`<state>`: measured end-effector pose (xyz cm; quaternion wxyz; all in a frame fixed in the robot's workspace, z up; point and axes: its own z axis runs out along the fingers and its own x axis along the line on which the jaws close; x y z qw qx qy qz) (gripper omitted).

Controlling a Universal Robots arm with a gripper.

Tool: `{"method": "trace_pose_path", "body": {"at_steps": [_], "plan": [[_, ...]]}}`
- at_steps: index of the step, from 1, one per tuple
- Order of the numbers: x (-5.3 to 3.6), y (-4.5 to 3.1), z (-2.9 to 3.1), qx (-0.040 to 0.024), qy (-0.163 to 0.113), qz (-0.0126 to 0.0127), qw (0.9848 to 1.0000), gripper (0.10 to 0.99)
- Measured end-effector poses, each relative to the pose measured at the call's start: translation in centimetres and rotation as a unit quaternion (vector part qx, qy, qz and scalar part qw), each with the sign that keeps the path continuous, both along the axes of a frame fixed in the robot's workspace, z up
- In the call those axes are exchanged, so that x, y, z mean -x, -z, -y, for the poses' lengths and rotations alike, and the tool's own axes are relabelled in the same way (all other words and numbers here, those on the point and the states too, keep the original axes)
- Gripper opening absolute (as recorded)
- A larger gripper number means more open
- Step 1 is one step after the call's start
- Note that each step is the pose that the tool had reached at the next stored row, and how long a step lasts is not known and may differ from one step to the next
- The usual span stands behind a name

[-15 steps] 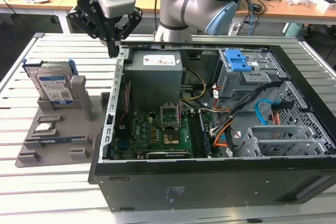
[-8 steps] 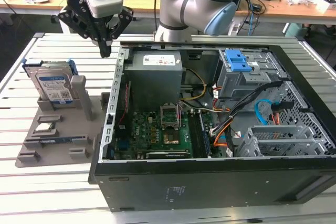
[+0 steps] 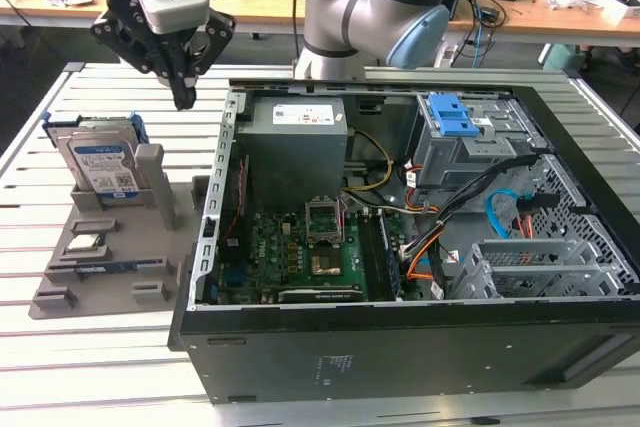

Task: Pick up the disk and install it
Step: 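Reach for the disk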

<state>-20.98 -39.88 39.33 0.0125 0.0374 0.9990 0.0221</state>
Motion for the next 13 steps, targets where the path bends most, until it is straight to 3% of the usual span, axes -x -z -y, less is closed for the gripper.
{"method": "trace_pose_path", "body": {"at_steps": [13], "plan": [[2.17, 0.00, 0.00, 0.0000, 0.000, 0.0000, 1.0000, 0.106]]}}
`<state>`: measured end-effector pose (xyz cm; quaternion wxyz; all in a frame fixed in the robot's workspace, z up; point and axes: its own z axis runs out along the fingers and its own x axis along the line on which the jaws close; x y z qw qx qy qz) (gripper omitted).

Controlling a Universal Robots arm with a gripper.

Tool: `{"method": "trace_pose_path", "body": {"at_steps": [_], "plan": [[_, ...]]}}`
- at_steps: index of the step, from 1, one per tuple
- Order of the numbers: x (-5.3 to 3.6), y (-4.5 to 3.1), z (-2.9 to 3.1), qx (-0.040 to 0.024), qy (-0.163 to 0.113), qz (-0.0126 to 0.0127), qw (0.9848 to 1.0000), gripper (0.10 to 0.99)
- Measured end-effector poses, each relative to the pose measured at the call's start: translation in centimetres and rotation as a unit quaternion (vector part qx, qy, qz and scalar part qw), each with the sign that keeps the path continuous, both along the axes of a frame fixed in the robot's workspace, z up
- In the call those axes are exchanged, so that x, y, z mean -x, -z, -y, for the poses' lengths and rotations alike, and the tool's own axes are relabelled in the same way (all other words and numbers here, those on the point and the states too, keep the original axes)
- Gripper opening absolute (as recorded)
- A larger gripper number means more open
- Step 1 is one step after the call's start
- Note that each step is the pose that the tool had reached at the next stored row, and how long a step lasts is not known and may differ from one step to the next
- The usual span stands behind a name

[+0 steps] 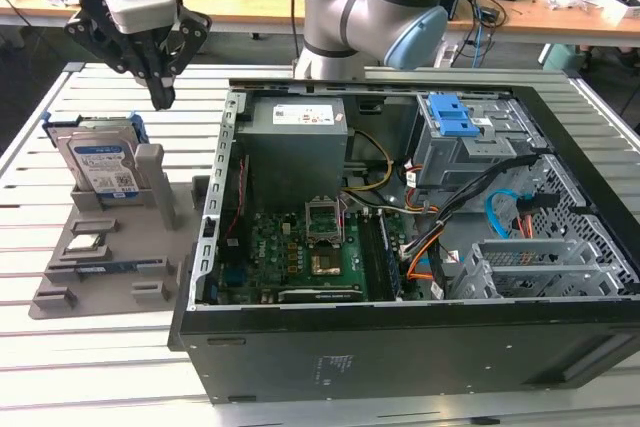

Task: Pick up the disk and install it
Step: 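Reach for the disk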

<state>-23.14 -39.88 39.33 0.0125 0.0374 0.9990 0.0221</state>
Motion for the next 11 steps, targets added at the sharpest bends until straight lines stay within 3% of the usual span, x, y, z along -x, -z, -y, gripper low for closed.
{"method": "trace_pose_path", "body": {"at_steps": [11], "plan": [[1.83, 0.00, 0.00, 0.0000, 0.000, 0.0000, 1.0000, 0.106]]}}
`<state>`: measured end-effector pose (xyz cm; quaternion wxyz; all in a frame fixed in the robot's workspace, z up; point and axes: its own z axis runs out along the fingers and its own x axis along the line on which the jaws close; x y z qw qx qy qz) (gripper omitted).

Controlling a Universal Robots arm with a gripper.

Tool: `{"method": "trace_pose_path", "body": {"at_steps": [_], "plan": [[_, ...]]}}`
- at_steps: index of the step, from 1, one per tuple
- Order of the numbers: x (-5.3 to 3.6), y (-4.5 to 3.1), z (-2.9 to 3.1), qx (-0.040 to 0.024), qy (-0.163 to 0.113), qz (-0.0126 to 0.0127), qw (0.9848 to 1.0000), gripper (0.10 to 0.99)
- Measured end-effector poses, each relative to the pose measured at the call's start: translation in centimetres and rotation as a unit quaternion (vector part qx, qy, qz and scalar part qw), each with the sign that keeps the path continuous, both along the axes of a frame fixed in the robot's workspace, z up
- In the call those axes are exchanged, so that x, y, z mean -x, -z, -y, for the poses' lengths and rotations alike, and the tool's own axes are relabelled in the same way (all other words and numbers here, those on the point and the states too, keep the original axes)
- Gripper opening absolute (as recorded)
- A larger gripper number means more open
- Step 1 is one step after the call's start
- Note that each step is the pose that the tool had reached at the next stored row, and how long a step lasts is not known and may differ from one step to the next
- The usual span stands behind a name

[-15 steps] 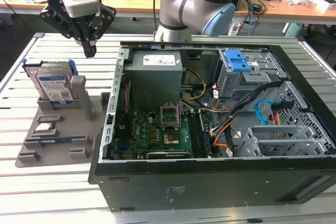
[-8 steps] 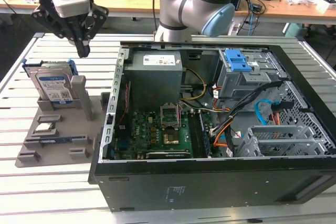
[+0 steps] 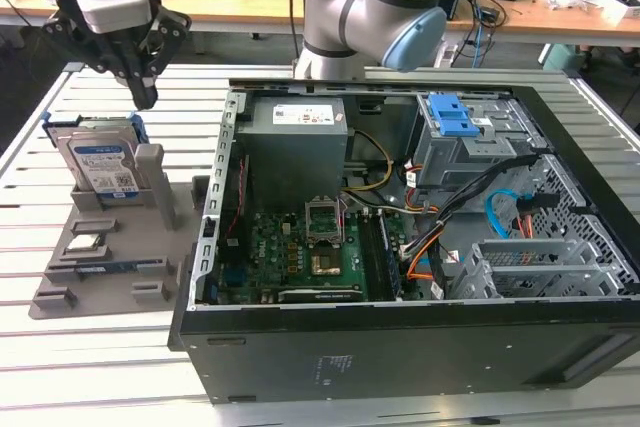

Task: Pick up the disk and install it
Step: 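Reach for the disk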

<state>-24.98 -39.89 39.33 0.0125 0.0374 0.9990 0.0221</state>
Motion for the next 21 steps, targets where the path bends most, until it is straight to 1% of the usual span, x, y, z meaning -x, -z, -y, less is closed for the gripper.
{"method": "trace_pose_path", "body": {"at_steps": [5, 21], "plan": [[1.20, 0.00, 0.00, 0.0000, 0.000, 0.0000, 1.0000, 0.106], [3.96, 0.00, 0.00, 0.0000, 0.000, 0.0000, 1.0000, 0.106]]}}
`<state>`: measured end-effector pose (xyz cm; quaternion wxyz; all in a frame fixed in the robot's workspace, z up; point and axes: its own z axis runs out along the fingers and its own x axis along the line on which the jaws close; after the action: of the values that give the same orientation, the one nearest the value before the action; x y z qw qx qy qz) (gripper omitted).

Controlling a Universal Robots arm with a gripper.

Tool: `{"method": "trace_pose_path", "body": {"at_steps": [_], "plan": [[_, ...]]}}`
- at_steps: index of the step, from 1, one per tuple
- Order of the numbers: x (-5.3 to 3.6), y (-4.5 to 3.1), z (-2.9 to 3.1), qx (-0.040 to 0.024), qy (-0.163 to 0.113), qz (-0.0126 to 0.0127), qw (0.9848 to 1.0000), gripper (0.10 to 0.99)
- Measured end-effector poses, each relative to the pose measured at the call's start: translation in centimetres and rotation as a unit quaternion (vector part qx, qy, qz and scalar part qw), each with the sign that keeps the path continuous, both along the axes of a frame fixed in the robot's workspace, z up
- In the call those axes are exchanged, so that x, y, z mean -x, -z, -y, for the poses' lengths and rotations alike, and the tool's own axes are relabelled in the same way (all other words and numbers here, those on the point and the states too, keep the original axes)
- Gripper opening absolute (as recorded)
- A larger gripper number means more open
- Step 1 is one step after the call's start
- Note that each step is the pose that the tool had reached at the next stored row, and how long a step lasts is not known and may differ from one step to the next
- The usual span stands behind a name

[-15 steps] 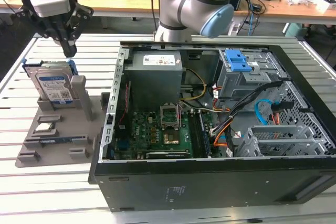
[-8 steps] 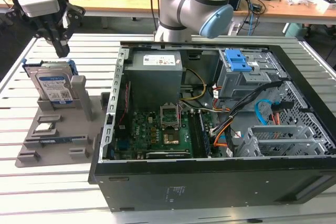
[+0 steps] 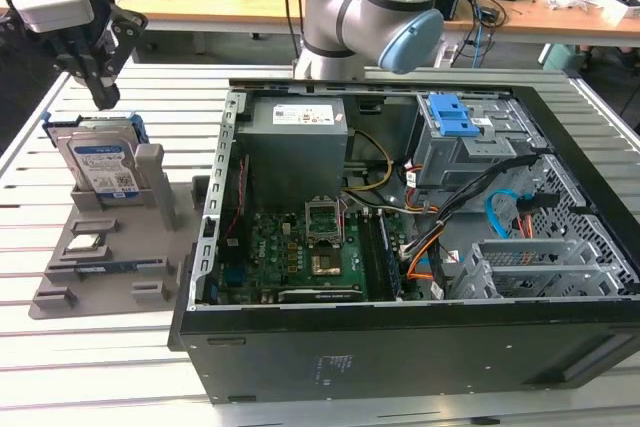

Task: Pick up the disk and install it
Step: 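Reach for the disk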

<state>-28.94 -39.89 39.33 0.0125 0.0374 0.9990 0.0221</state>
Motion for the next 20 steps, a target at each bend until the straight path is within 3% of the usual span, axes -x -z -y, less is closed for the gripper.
{"method": "trace_pose_path", "body": {"at_steps": [20], "plan": [[4.36, 0.00, 0.00, 0.0000, 0.000, 0.0000, 1.0000, 0.106]]}}
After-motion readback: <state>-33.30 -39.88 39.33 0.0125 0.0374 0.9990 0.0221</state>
